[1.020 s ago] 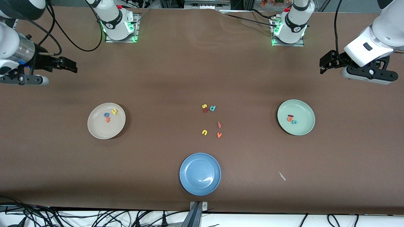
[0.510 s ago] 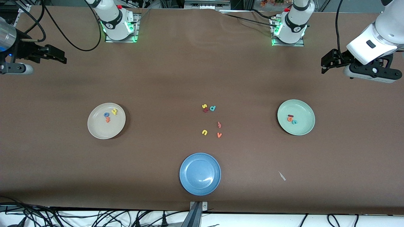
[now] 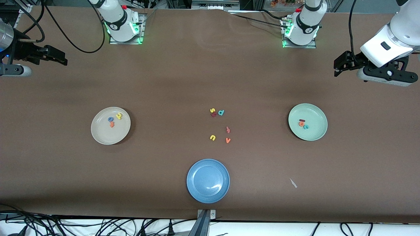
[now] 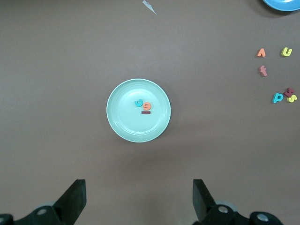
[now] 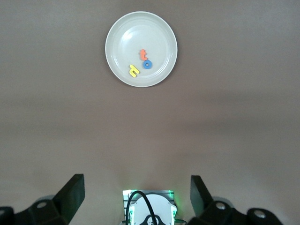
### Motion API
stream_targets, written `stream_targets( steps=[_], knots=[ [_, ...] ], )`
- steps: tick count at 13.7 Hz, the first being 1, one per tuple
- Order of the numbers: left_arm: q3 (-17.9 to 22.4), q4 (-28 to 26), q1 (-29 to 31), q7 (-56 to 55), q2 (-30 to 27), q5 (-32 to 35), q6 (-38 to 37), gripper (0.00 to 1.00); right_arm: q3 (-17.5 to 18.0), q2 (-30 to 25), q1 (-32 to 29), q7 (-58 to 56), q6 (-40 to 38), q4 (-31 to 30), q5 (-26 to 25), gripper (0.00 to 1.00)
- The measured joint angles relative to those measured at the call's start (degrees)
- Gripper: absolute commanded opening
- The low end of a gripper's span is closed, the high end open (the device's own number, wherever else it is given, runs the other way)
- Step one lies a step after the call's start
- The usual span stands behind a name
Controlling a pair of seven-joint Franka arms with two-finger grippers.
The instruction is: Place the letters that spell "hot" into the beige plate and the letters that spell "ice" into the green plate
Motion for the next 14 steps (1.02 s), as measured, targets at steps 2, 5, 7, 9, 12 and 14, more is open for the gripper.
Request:
stream_targets(
  steps=[2, 5, 7, 9, 12, 14],
  knots=[
    [0.00, 0.00, 0.00, 0.00, 0.00, 0.00, 0.00, 1.00, 0.00, 0.31, 0.00, 0.00, 0.03, 0.20, 0.00, 1.00],
    [-0.05, 0.00, -0.01, 0.00, 0.00, 0.00, 0.00, 1.00, 0.00, 0.51, 0.02, 0.00, 0.35, 0.59, 0.00, 1.00],
    [-0.07, 0.00, -0.01, 0.00, 0.00, 0.00, 0.00, 1.00, 0.00, 0.60, 0.02, -0.53, 1.08, 0.61, -0.01, 1.00],
    [-0.07, 0.00, -0.01, 0.00, 0.00, 0.00, 0.00, 1.00, 0.00, 0.67, 0.02, -0.91, 2.30, 0.61, -0.01, 1.00],
    [-0.08, 0.00, -0.01, 0.00, 0.00, 0.00, 0.00, 1.00, 0.00, 0.70, 0.02, -0.99, 2.75, 0.61, -0.01, 1.00],
    [-0.09, 0.00, -0.01, 0.00, 0.00, 0.00, 0.00, 1.00, 0.00, 0.71, 0.02, -0.99, 3.06, 0.61, -0.01, 1.00]
  ],
)
